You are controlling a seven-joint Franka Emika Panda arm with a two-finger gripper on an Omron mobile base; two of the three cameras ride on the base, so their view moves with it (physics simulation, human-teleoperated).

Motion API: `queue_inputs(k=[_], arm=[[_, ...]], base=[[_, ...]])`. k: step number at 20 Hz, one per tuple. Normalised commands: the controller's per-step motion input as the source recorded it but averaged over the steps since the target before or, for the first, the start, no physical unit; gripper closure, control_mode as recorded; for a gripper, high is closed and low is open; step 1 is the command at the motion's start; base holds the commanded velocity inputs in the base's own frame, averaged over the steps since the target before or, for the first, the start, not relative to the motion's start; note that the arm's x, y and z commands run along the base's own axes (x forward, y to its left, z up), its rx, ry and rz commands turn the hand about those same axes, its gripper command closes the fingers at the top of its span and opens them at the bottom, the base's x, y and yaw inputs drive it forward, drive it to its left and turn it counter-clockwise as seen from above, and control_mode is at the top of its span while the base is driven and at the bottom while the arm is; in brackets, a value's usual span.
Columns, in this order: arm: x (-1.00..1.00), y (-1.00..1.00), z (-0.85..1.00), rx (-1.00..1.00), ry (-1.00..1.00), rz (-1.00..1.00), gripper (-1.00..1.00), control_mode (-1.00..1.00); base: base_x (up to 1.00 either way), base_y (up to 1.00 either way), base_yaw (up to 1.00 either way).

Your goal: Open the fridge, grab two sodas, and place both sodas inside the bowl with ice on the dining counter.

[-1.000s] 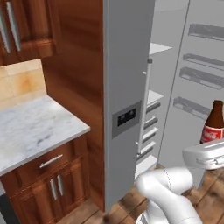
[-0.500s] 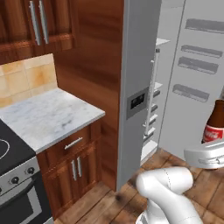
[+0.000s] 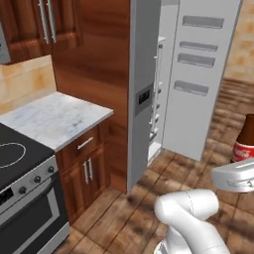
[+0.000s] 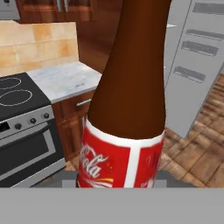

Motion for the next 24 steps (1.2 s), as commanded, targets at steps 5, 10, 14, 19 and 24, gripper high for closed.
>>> queue_inputs(k=[5,10,14,19,24], arm=[[0.00,0.00,0.00,0.00,0.00,0.00,1.00,1.00],[0.00,0.00,0.00,0.00,0.00,0.00,1.00,1.00],[0.00,0.00,0.00,0.00,0.00,0.00,1.00,1.00],[0.00,0.00,0.00,0.00,0.00,0.00,1.00,1.00],[0.00,0.00,0.00,0.00,0.00,0.00,1.00,1.00]], base=[[-0.91,0.21,-0.29],[-1.00,0.00,-0.20],[-1.00,-0.01,-0.16],[-0.99,-0.19,-0.12],[-0.92,-0.42,-0.10]])
